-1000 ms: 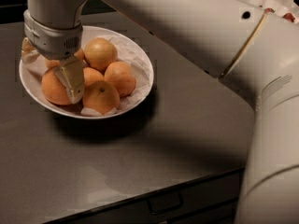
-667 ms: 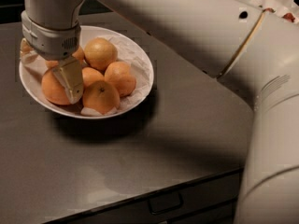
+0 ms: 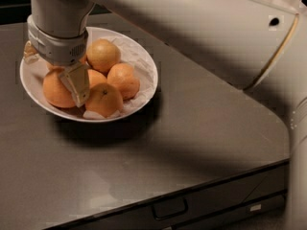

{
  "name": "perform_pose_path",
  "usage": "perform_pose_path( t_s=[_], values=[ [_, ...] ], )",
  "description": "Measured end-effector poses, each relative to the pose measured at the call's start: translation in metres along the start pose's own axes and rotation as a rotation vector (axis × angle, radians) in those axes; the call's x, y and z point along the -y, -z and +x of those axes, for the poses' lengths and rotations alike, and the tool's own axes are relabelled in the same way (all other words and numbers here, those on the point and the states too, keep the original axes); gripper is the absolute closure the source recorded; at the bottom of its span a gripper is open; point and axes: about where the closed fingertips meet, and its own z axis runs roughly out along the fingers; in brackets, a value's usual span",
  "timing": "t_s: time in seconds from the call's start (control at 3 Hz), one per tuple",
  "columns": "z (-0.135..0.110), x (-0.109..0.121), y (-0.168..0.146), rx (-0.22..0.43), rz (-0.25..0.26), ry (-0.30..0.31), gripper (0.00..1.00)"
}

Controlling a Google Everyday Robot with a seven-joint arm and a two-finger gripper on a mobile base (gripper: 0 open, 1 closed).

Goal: Pick orange from white bowl

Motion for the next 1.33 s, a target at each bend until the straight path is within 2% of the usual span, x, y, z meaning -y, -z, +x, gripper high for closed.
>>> perform_pose_path(
  t_s=[0.33,1.0,1.33],
  values=[
    [0.0062,0.0013,-0.0124,-0.012,0.028,0.035,0.16],
    [0.0078,0.0006,-0.0187,0.002,0.016,0.039,0.18],
    [0.0069,0.0009,-0.0190,0.010,0.011,0.043,0.37]
  ],
)
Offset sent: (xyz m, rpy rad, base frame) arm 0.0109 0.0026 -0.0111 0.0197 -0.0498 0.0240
